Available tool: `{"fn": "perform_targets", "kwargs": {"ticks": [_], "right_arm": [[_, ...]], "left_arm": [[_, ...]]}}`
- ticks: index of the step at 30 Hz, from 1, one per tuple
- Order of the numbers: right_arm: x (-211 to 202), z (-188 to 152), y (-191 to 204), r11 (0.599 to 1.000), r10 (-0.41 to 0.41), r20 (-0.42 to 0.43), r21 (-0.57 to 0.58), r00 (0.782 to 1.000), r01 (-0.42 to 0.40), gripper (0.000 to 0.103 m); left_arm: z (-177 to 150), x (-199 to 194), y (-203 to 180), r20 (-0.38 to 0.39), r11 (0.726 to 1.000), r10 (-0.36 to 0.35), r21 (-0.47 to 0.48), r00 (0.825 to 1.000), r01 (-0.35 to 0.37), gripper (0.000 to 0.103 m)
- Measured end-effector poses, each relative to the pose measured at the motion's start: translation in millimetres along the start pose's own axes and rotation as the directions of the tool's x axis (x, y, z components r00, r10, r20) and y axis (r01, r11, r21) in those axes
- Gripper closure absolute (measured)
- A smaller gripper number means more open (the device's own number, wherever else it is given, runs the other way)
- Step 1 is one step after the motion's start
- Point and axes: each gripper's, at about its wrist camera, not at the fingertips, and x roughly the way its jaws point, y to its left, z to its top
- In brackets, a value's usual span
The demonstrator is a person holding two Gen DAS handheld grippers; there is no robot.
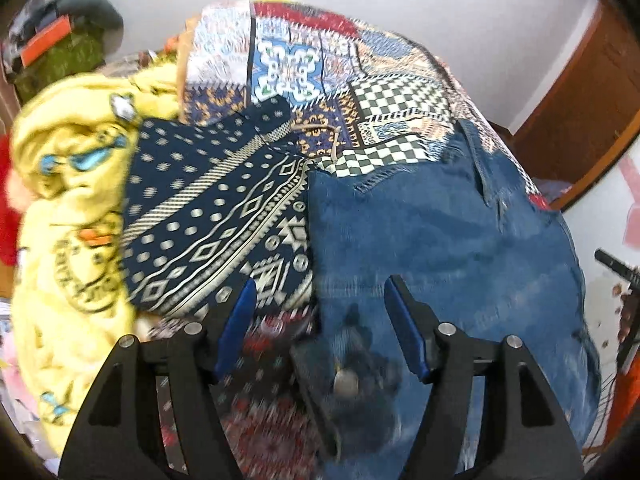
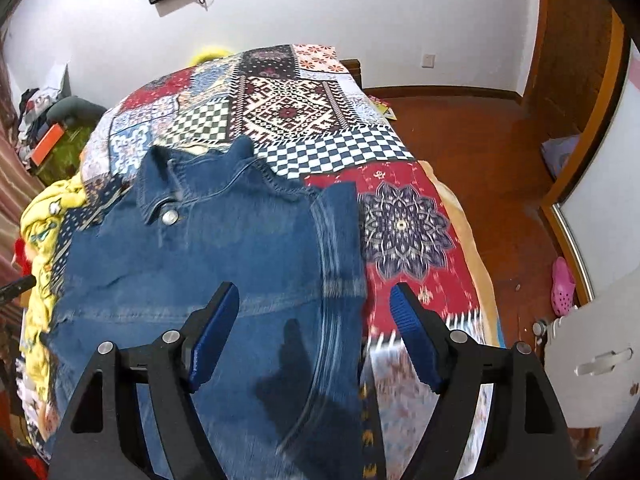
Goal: Fold large clothes
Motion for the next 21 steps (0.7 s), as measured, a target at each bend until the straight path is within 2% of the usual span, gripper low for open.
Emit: {"fn": "perform_targets", "kwargs": {"ticks": [8,9,10,11,12,14,17,20,21], "right_arm": [[63.6,22.4,-19.5,0.997,0.049,-0.105,0.059,0.993,-0.043,0.028],[68.6,23.6,-22.2,0.996,0.061,-0.116,0.070,0.991,-0.053,0.032],[74.7,25.2,-25.3,0.994,0.073,-0.126,0.085,0.989,-0.063,0.037],[80.2,26.7,-27.8,0.993,0.081,-0.136,0.095,0.987,-0.069,0.051],[86.5,28.1,-30.7,0.991,0.093,-0.147,0.106,0.985,-0.078,0.066],[92.6,30.2,-35.6,0.985,0.129,-0.152,0.135,0.980,-0.109,0.080],[91.0,32.4,-37.2,0.979,0.159,-0.137,0.148,0.978,-0.139,0.088],[76.7,37.2,-27.5,0.986,0.146,-0.105,0.100,0.984,-0.136,0.091],[70.1,39.3,-23.6,0.987,0.142,-0.090,0.082,0.986,-0.135,0.093]], "left_arm": [[24.6,66.0,7.3,-0.072,0.991,-0.106,-0.087,0.992,0.100,0.038],[26.8,70.7,7.9,-0.073,0.990,-0.113,-0.094,0.991,0.106,0.039],[29.4,73.9,8.8,-0.067,0.989,-0.117,-0.104,0.991,0.109,0.043],[31.7,76.8,9.8,-0.060,0.988,-0.119,-0.109,0.991,0.112,0.055],[34.0,79.5,10.5,-0.058,0.987,-0.123,-0.114,0.991,0.116,0.074],[38.4,83.2,12.1,-0.055,0.985,-0.121,-0.131,0.991,0.113,0.088],[43.9,72.9,9.8,-0.005,0.989,-0.080,-0.126,0.997,0.079,0.095],[48.7,56.2,0.4,0.042,0.998,-0.007,-0.067,0.999,0.010,0.096],[50.3,50.4,-1.3,0.059,0.999,0.015,-0.053,0.998,-0.012,0.100]]}}
